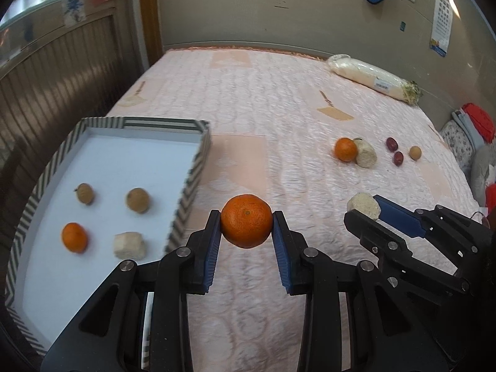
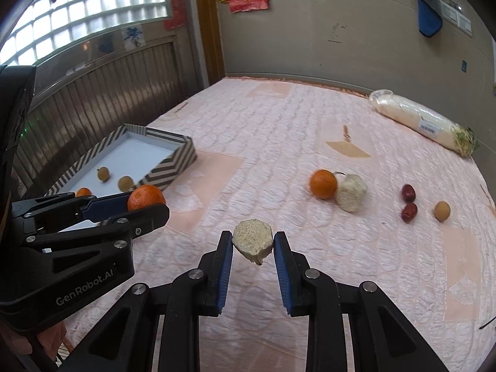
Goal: Organize fruits
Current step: 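Carry the orange and beige chunk over the white tray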
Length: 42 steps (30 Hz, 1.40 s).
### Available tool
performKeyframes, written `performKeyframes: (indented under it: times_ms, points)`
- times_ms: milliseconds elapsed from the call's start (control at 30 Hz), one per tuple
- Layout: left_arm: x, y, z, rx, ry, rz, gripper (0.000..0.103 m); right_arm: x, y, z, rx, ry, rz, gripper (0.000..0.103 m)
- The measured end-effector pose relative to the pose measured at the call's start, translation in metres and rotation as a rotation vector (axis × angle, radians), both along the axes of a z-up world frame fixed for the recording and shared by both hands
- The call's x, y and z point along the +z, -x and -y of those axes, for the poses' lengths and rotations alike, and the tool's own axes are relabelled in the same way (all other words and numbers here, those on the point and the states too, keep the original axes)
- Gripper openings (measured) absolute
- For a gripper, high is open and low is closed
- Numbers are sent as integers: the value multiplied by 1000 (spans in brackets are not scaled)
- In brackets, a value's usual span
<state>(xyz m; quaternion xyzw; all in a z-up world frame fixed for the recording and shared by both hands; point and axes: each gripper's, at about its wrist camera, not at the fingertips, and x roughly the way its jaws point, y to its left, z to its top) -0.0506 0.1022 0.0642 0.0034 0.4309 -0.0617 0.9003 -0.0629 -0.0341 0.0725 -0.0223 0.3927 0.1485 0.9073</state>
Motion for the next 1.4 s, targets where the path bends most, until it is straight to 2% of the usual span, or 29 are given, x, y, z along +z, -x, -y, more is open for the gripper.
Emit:
performKeyframes:
  times_ms: [433,967,1400]
  points:
    - [14,12,-56,113,-16,36,32,14,2,-54,106,15,27,26]
    - [11,25,-109,236,-40,51,32,20,3,-113,231,34,40,26]
    - [1,34,-149,318,-39,25,32,13,7,-160,333,53,25,26]
